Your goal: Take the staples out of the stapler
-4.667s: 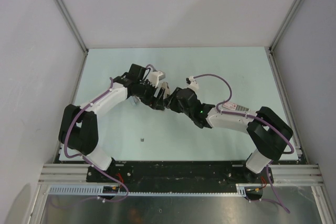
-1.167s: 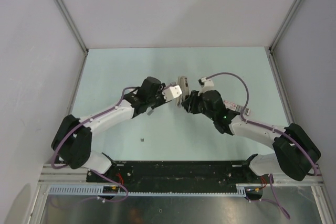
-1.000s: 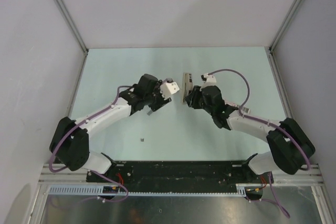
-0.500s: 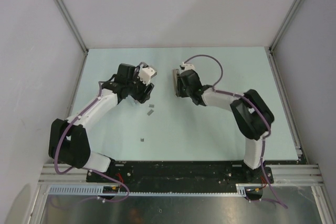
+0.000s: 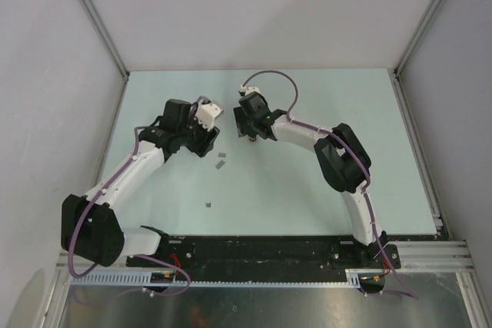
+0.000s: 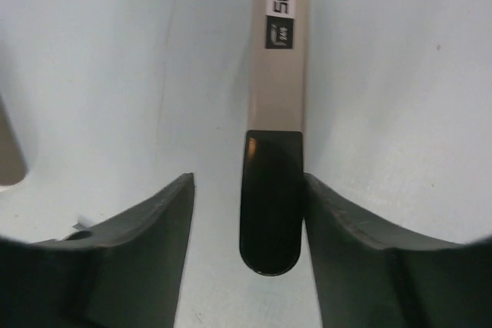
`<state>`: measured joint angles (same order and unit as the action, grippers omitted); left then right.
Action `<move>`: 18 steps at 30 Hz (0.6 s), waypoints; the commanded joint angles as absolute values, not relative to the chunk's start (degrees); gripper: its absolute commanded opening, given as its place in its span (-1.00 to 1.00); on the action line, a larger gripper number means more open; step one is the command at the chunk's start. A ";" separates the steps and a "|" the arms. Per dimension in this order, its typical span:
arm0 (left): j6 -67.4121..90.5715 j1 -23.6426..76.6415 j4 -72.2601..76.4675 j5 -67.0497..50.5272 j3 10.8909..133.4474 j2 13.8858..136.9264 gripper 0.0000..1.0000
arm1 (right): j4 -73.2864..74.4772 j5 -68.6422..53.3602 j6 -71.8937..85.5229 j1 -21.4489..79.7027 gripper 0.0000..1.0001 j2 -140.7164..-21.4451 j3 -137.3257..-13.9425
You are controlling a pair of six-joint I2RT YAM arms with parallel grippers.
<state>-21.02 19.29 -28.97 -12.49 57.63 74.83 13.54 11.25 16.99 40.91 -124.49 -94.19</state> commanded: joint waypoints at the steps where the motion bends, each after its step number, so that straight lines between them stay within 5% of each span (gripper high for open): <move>1: -21.37 18.94 -30.48 -11.71 56.62 72.40 0.24 | 14.29 9.36 18.37 39.55 0.39 -120.42 -95.08; 7: -20.61 18.90 -30.66 -12.04 56.71 71.88 0.25 | 14.57 8.94 21.39 33.49 0.66 -108.58 -85.58; 18: -21.38 18.91 -30.99 -12.53 56.26 69.94 0.25 | 22.50 23.92 28.32 17.34 0.50 -97.41 -69.81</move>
